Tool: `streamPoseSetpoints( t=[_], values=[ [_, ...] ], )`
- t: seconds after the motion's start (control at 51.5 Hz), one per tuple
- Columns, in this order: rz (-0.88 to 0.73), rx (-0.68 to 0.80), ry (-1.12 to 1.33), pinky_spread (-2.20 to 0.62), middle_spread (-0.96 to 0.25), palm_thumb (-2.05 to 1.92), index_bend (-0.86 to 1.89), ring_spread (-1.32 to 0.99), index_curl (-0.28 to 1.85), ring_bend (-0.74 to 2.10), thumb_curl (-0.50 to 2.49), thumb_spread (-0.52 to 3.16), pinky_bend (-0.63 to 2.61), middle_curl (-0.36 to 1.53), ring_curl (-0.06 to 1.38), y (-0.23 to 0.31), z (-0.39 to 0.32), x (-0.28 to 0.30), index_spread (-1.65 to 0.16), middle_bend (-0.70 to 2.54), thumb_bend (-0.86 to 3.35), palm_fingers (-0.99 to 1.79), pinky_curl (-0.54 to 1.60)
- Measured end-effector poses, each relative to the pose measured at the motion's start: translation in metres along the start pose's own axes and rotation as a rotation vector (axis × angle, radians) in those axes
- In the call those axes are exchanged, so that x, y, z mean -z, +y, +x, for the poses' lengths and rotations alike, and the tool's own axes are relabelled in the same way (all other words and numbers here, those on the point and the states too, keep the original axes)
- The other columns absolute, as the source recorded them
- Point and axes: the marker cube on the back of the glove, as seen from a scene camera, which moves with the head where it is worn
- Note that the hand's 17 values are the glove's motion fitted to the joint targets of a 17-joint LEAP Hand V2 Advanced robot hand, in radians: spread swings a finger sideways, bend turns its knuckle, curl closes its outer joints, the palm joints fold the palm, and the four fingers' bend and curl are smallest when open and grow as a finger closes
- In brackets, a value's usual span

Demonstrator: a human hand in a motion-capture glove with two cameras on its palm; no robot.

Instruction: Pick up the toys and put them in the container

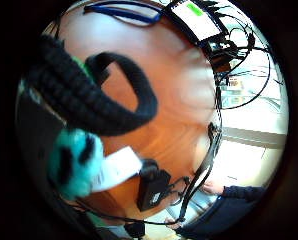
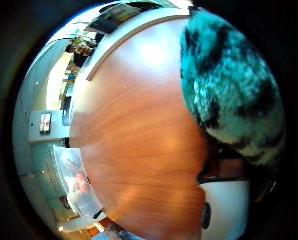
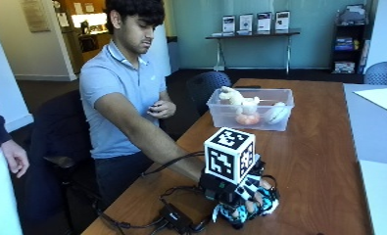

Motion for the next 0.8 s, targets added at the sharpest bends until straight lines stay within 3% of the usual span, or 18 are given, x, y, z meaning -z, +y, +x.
streamPoseSetpoints(
  t=[0.194,0.544,0.796],
  values=[
    [0.073,0.129,-0.354,-0.23,-0.2,0.43,0.06,-0.29,0.13,1.24,0.35,1.64,1.33,0.63,0.59,0.02,-0.05,0.044,-0.33,0.8,0.28,0.57,0.3],
    [-0.085,0.708,-0.586,-0.3,-0.25,0.46,0.09,-0.32,0.09,1.39,0.33,1.63,1.46,0.73,0.63,0.147,-0.279,0.161,-0.32,0.89,0.44,0.57,0.39],
    [-0.206,0.732,-0.493,-0.32,-0.24,0.36,0.06,-0.3,0.03,1.45,0.3,1.61,1.53,0.74,0.59,0.174,-0.377,0.145,-0.31,0.86,0.46,0.56,0.41]
  ],
)
